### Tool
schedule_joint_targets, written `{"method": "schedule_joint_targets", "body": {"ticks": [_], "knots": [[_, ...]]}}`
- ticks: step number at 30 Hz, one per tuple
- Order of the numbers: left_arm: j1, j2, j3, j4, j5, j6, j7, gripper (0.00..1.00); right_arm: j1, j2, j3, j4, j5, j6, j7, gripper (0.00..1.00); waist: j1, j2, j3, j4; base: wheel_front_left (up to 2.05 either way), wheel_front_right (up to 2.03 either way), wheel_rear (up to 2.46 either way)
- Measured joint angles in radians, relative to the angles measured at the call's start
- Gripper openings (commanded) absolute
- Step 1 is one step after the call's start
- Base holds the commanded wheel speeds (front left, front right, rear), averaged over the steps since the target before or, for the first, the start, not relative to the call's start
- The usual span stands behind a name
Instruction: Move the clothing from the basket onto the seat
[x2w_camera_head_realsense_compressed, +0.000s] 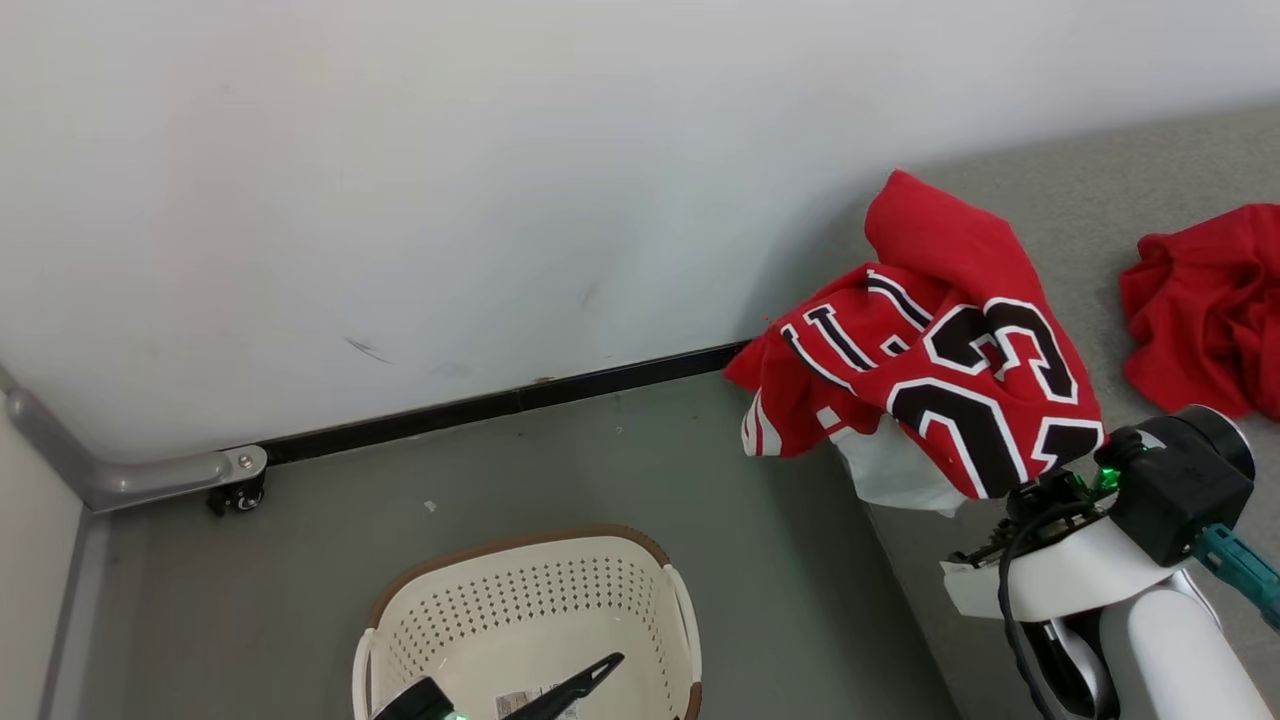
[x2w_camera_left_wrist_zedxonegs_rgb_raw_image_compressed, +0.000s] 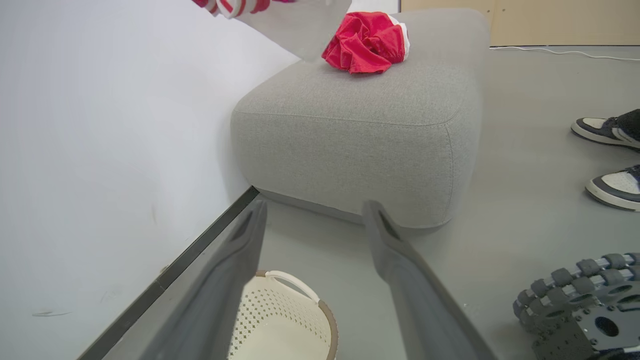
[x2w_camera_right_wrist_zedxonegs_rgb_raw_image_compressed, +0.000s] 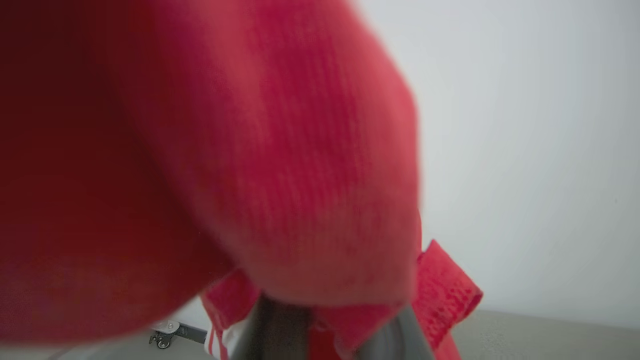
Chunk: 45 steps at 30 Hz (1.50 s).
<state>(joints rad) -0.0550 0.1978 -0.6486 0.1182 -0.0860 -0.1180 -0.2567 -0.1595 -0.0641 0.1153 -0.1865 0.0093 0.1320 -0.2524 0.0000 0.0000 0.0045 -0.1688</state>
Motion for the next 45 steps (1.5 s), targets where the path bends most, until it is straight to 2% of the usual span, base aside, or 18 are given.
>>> {"method": "schedule_joint_targets", "body": {"ticks": [22, 30, 45], "knots": [[-0.063, -0.006, -0.011, -0.005, 0.000, -0.008, 0.000, 1.00, 0.058, 0.003, -0.086, -0.039, -0.030, 0.000, 0.000, 0.00, 0.0000, 0.0000, 0.023, -0.141, 0.00, 0.00, 0.00], [-0.066, -0.004, -0.017, -0.005, 0.000, -0.008, 0.000, 1.00, 0.095, 0.006, -0.111, -0.059, -0.037, 0.000, 0.000, 0.00, 0.0000, 0.0000, 0.041, -0.217, 0.00, 0.00, 0.00], [-0.124, 0.016, -0.069, -0.008, 0.000, -0.009, 0.000, 1.00, 0.118, 0.022, -0.204, -0.103, -0.037, 0.000, 0.000, 0.00, 0.0000, 0.0000, 0.093, -0.323, 0.00, 0.00, 0.00]]}}
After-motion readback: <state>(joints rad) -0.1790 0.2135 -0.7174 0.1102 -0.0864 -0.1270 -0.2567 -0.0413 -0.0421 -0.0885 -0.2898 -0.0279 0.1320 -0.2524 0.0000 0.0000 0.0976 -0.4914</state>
